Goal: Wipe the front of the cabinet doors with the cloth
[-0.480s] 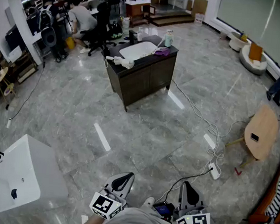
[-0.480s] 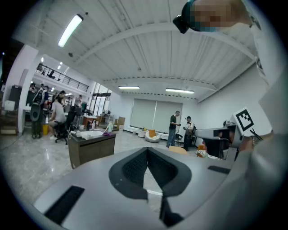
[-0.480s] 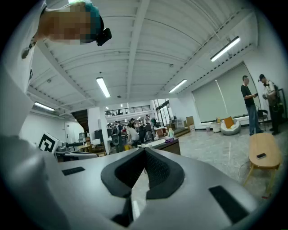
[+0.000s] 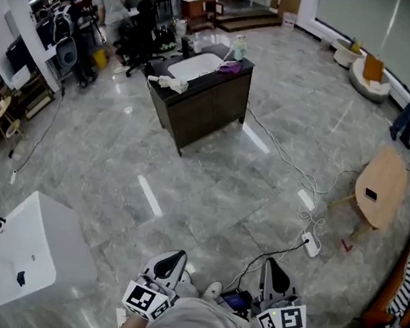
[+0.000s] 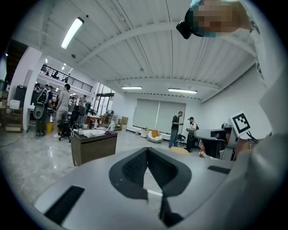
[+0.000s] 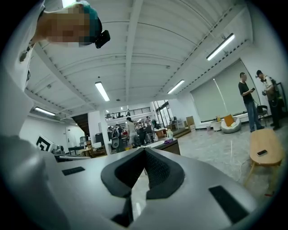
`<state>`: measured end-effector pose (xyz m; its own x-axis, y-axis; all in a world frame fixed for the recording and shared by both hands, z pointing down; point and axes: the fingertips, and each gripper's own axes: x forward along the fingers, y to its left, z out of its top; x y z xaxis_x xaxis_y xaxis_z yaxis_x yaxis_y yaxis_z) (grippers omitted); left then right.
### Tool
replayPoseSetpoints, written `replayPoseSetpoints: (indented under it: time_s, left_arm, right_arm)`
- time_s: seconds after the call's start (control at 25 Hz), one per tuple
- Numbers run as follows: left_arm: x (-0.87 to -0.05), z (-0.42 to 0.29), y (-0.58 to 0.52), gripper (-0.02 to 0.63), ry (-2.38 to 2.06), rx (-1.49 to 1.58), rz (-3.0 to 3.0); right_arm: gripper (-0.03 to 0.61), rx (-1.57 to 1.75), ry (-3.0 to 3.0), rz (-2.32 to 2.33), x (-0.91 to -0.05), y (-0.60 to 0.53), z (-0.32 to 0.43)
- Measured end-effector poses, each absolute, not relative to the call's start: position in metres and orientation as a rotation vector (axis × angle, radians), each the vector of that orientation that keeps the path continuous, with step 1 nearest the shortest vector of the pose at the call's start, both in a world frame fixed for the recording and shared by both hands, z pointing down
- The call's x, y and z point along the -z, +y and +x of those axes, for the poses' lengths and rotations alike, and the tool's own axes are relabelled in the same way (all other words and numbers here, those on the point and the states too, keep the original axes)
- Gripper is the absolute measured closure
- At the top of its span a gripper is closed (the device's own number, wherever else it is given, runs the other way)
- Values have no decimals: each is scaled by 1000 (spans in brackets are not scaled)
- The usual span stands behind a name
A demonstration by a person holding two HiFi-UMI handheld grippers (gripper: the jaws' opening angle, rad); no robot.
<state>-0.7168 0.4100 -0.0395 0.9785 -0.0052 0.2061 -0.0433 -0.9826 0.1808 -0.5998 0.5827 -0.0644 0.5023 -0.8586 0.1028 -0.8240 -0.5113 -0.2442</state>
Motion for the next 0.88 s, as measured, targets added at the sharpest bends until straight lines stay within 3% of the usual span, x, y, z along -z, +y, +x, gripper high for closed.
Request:
replayPoseSetpoints:
  time_s: [0.88]
  left_arm:
    - [37, -716, 397, 609, -68, -371, 2975]
  right_arm:
    - [554, 359, 1488, -2564, 60, 573, -586]
